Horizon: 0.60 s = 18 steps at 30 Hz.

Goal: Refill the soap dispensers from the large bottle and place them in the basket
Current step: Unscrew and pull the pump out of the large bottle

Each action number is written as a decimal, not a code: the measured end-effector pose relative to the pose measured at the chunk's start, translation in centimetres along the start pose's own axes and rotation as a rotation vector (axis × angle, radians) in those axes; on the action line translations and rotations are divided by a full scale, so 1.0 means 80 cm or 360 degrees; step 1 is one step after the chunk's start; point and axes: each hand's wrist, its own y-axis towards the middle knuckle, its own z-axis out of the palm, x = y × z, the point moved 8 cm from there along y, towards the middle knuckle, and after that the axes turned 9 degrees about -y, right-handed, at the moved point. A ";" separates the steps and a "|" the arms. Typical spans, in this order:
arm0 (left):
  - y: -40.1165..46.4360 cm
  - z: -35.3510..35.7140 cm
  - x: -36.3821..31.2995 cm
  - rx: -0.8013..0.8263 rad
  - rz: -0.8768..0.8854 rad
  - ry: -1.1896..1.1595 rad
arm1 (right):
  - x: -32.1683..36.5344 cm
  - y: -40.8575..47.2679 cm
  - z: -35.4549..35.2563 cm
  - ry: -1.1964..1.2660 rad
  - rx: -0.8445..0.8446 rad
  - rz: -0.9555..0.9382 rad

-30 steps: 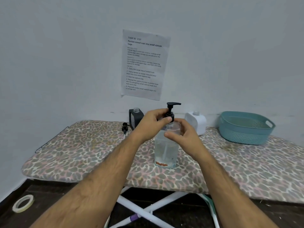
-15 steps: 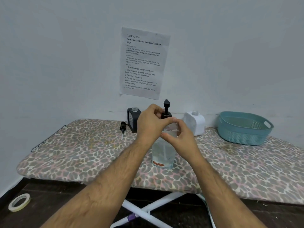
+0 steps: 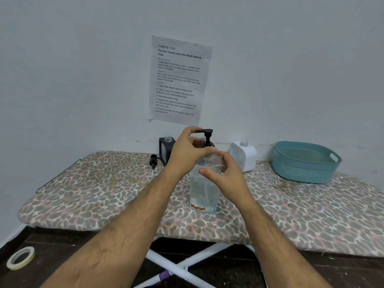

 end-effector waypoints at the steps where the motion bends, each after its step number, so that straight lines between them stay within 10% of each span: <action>1: 0.001 0.003 -0.001 0.0004 0.0007 0.0074 | -0.001 0.001 0.000 0.0006 0.0000 0.0002; 18: -0.003 -0.023 0.005 0.0116 -0.0085 0.0003 | -0.003 0.000 -0.003 0.0021 0.0006 0.0045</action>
